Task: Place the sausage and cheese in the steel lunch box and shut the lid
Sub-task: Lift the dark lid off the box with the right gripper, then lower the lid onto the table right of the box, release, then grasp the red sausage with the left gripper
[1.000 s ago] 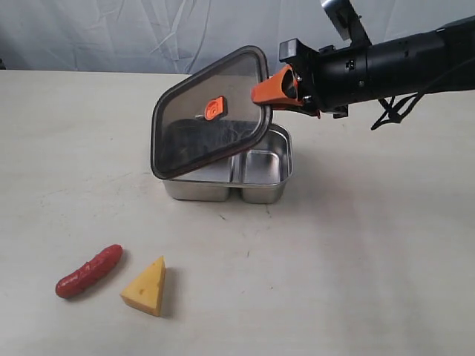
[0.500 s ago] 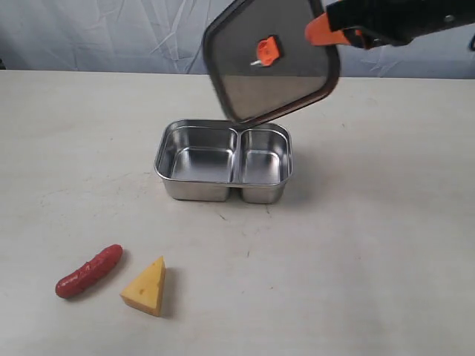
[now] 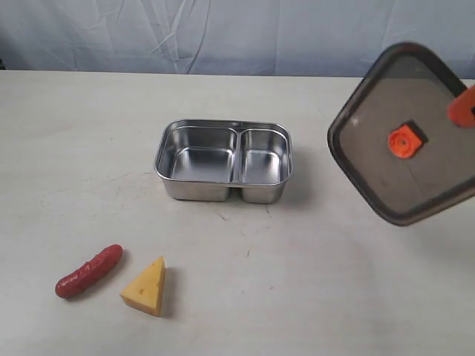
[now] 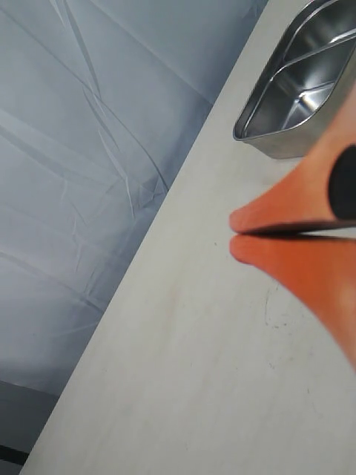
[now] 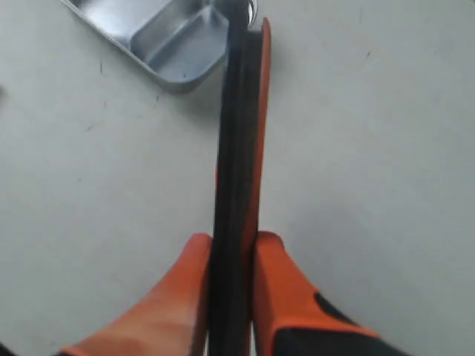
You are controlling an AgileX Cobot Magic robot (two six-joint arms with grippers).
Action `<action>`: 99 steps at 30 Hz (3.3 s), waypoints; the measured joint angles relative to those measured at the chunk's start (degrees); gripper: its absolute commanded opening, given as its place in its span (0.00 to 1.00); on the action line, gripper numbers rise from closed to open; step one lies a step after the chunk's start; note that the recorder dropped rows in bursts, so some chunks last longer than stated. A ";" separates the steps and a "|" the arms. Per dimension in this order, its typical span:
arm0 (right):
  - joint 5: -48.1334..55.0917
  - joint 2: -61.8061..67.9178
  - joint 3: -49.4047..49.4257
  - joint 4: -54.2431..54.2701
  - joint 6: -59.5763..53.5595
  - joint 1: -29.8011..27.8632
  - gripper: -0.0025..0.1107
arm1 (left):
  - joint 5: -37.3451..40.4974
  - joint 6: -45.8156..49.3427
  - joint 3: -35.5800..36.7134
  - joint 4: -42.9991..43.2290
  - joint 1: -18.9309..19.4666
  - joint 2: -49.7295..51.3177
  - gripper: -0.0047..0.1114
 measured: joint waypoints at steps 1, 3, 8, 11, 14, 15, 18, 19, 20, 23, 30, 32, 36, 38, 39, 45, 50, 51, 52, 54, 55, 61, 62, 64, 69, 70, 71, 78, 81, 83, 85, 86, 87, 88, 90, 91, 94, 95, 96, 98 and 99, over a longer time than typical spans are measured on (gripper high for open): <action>0.49 0.00 1.00 -0.24 0.00 0.00 0.01 | 0.00 0.00 0.00 0.00 0.00 0.00 0.04; 0.86 0.00 2.92 -0.97 0.00 0.00 0.01 | 0.00 0.00 0.00 0.00 0.00 0.00 0.04; 0.41 0.00 7.60 -4.35 0.47 0.57 0.01 | 0.00 0.00 0.00 0.00 0.00 0.00 0.04; -2.78 0.53 9.86 -8.51 2.24 3.29 0.01 | 0.00 0.00 0.00 0.00 0.00 0.00 0.04; -6.17 2.92 11.61 -10.05 3.67 6.90 0.01 | 0.00 0.00 0.00 0.00 0.00 0.00 0.04; -7.20 3.65 11.91 -10.05 4.13 7.87 0.01 | 0.00 0.00 0.00 0.00 0.00 0.00 0.04; -10.25 7.46 12.50 -10.29 4.91 11.61 0.01 | 0.00 0.00 0.00 0.00 0.00 0.00 0.04; -11.31 9.06 12.60 -10.40 5.32 12.99 0.01 | 0.00 0.00 0.00 0.00 0.00 0.00 0.04; -12.24 10.70 12.74 -10.40 5.61 14.36 0.01 | 0.00 0.00 0.00 0.00 0.00 0.00 0.04; -14.51 15.19 12.83 -8.39 5.97 18.19 0.01 | 0.00 0.00 0.00 0.00 0.00 0.00 0.04; -16.55 25.68 12.96 -3.27 6.34 25.66 0.01 | 0.00 0.00 0.00 0.00 0.00 0.00 0.04; -16.92 28.38 12.96 -3.27 6.47 27.29 0.02 | 0.00 0.00 0.00 0.00 0.00 0.00 0.04; -17.42 32.50 12.96 -2.75 6.64 28.67 0.22 | 0.00 0.00 0.00 0.00 0.00 0.00 0.04; -17.55 33.88 12.96 -2.14 6.75 28.81 0.39 | 0.00 0.00 0.00 0.00 0.00 0.00 0.04; -17.55 34.37 12.96 -1.40 6.74 28.81 0.45 | 0.00 0.00 0.00 0.00 0.00 0.00 0.04; -17.00 34.97 13.42 -0.50 6.66 28.81 0.43 | 0.00 0.00 0.00 -0.67 0.00 0.00 0.04; -17.50 31.47 13.02 -1.42 8.74 28.81 0.38 | -1.85 -0.17 0.00 -5.65 0.00 0.00 0.04; -18.18 29.98 12.66 -2.40 10.12 28.81 0.38 | -1.85 -0.17 0.00 -6.33 -0.04 0.00 0.04; -18.68 28.26 12.31 -3.77 11.80 28.81 0.38 | -1.74 0.18 -0.33 -6.86 -0.15 0.00 0.04; -19.20 25.01 11.19 -7.00 15.07 28.81 0.38 | -0.99 2.29 -2.03 -7.75 -0.73 0.00 0.04; -19.20 23.14 10.62 -9.07 17.06 28.81 0.38 | -0.64 4.05 -3.44 -8.43 -1.23 0.46 0.04; -19.20 13.94 9.33 -18.02 24.27 28.81 0.38 | 6.84 24.10 -14.48 -17.48 -4.60 13.05 0.04; -19.20 12.91 9.33 -18.77 24.76 28.81 0.38 | 9.79 29.49 -16.97 -19.66 -5.10 16.61 0.04; -19.20 11.61 9.33 -19.44 25.29 28.81 0.38 | 16.08 39.65 -22.33 -23.01 -5.93 23.86 0.04; -19.20 10.75 9.33 -20.12 25.91 28.81 0.38 | 31.20 51.33 -34.13 -23.45 -6.04 43.16 0.04; -19.20 10.75 9.33 -20.22 25.99 28.81 0.38 | 33.28 52.14 -36.23 -21.91 -6.04 46.96 0.04; -19.20 10.66 9.33 -20.22 25.99 28.81 0.38 | 35.02 52.57 -38.01 -20.25 -6.04 50.49 0.04; -18.95 10.66 9.33 -21.70 26.34 28.81 0.38 | 43.10 56.73 -42.61 -19.03 -7.22 68.00 0.24; -18.73 10.66 9.33 -22.51 26.34 28.81 0.38 | 45.61 61.56 -42.70 -22.27 -8.79 72.26 0.41; -18.39 10.66 9.33 -22.64 26.34 28.81 0.38 | 46.00 63.23 -42.70 -23.30 -9.83 74.34 0.47; -17.94 10.66 9.33 -22.75 26.34 28.81 0.38 | 45.37 64.09 -42.70 -23.41 -10.71 75.71 0.48; -17.81 10.66 9.33 -22.75 26.34 28.81 0.38 | 44.71 64.35 -42.70 -23.41 -10.84 76.34 0.48; -17.81 10.66 9.33 -22.75 26.34 28.81 0.38 | 43.88 64.50 -42.70 -23.29 -11.07 76.91 0.48; -17.81 10.66 9.33 -22.75 26.34 28.81 0.38 | 43.13 64.50 -42.70 -23.12 -11.22 77.39 0.48; -17.81 10.66 9.33 -22.75 26.34 28.81 0.38 | 42.15 64.71 -42.70 -22.99 -11.46 78.59 0.48; -17.81 10.66 9.33 -22.75 26.34 28.81 0.38 | 41.75 64.71 -42.70 -22.99 -11.66 79.21 0.48; -17.81 10.66 9.33 -22.75 26.34 28.81 0.38 | 39.73 64.85 -42.70 -21.54 -12.34 81.00 0.48; -17.81 10.66 9.33 -22.75 26.34 28.81 0.38 | 38.95 64.85 -42.70 -20.74 -12.47 81.91 0.48; -17.81 10.66 9.33 -22.75 26.34 28.81 0.38 | 38.59 64.85 -42.70 -20.50 -12.71 82.57 0.48; -17.81 10.66 9.33 -22.75 26.34 28.81 0.38 | 37.94 64.85 -42.70 -20.26 -12.74 84.33 0.48; -17.81 10.66 9.33 -22.75 26.34 28.81 0.38 | 37.84 64.85 -42.70 -20.14 -12.85 85.04 0.48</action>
